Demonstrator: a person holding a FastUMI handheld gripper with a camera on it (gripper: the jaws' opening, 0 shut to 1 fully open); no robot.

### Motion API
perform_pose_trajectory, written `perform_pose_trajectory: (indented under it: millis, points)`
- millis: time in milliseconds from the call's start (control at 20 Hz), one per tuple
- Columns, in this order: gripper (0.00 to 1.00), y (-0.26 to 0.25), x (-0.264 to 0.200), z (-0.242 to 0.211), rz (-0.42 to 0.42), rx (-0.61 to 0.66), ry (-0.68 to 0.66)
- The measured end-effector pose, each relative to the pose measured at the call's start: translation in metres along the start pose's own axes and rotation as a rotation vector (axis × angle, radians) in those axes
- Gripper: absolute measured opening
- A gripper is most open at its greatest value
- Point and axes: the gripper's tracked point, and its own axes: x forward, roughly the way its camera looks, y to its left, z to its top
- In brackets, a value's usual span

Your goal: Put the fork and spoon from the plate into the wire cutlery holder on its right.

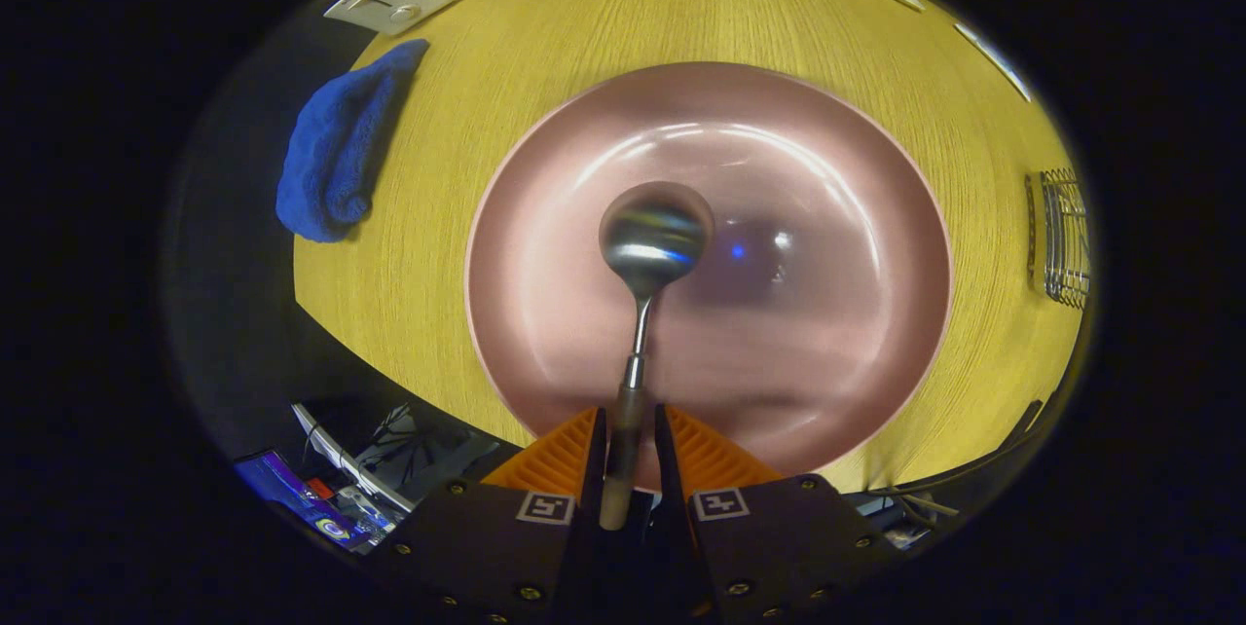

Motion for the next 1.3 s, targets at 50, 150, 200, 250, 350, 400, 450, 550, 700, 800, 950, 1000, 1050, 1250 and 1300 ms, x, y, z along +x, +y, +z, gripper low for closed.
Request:
perform_pose_trajectory:
  millis: [50, 150, 200, 250, 350, 400, 450, 550, 700, 800, 950, 1000, 1050, 1250, 1300]
  points:
    - [0.24, 0.0, 0.007, 0.002, 0.005, -0.002, 0.006]
    - [0.18, 0.0, 0.0, 0.003, 0.019, -0.005, 0.002]
    - [0.18, 0.0, 0.001, 0.002, 0.023, -0.007, -0.003]
    - [0.18, 0.001, 0.001, 0.002, 0.024, -0.01, -0.009]
    - [0.17, 0.001, 0.013, 0.008, 0.023, 0.004, -0.028]
    - [0.08, 0.0, 0.001, 0.006, 0.027, 0.003, -0.034]
    - [0.08, -0.001, 0.001, 0.008, 0.026, -0.002, -0.044]
    - [0.09, -0.002, 0.0, 0.008, 0.027, -0.014, -0.066]
    - [0.09, -0.002, 0.0, 0.008, 0.031, -0.016, -0.084]
    - [0.09, 0.001, -0.004, 0.01, 0.054, 0.006, -0.09]
    - [0.08, 0.001, -0.01, 0.014, 0.08, 0.042, -0.101]
    - [0.08, 0.001, -0.012, 0.015, 0.081, 0.057, -0.106]
    - [0.08, 0.001, -0.015, 0.016, 0.083, 0.076, -0.108]
    - [0.08, -0.002, -0.038, 0.029, 0.126, 0.129, -0.144]
    - [0.09, -0.002, -0.044, 0.035, 0.135, 0.138, -0.158]
